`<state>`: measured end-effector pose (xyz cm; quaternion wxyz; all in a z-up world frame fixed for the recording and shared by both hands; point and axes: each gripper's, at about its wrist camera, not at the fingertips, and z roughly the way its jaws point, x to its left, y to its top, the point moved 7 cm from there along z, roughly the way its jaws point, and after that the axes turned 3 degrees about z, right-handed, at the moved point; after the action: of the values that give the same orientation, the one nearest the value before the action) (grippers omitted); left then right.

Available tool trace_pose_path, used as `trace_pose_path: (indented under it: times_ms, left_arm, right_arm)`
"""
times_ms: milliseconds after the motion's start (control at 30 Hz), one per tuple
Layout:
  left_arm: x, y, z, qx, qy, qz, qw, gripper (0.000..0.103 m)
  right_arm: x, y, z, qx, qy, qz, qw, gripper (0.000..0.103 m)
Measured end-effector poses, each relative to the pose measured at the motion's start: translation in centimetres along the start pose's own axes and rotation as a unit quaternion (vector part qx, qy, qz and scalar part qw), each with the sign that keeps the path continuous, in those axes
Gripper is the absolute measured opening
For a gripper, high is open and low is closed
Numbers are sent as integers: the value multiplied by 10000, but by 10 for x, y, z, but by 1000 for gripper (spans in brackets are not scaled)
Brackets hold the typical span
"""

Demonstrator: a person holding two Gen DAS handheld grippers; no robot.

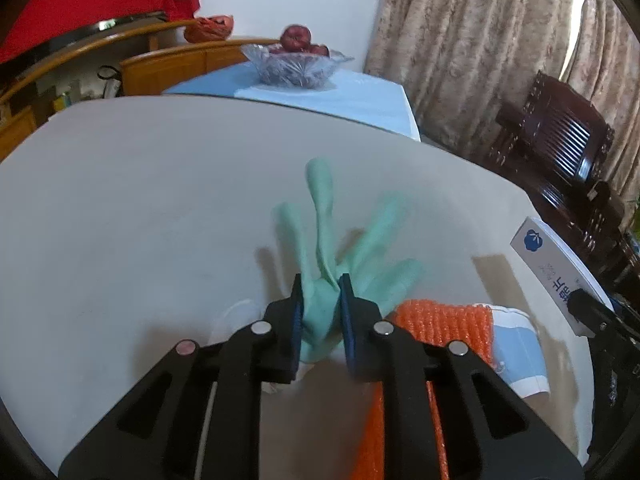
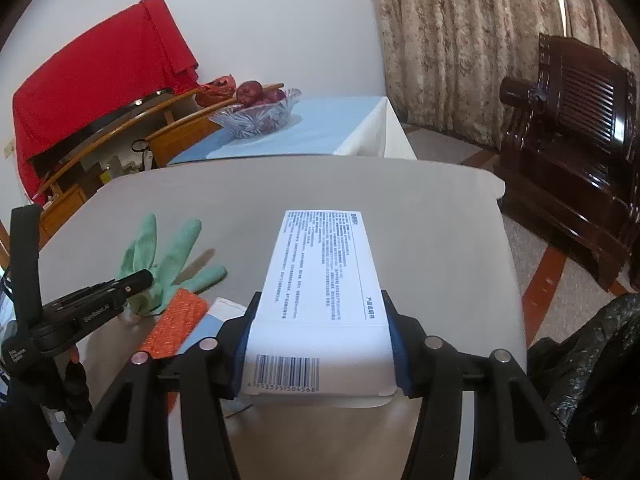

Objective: Collect trash
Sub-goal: 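Lift and carry the white box and green glove over the bin with both tools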

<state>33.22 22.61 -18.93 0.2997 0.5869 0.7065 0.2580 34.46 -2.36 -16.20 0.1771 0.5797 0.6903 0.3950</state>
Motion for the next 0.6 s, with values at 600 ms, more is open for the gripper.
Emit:
trace_pose_path:
  times_ms: [600]
  left_arm:
    - [-25,11,-93,-704,87,-73,9975,10]
  right_arm:
    - [22,12,-60,-429,238,-257,9985,55]
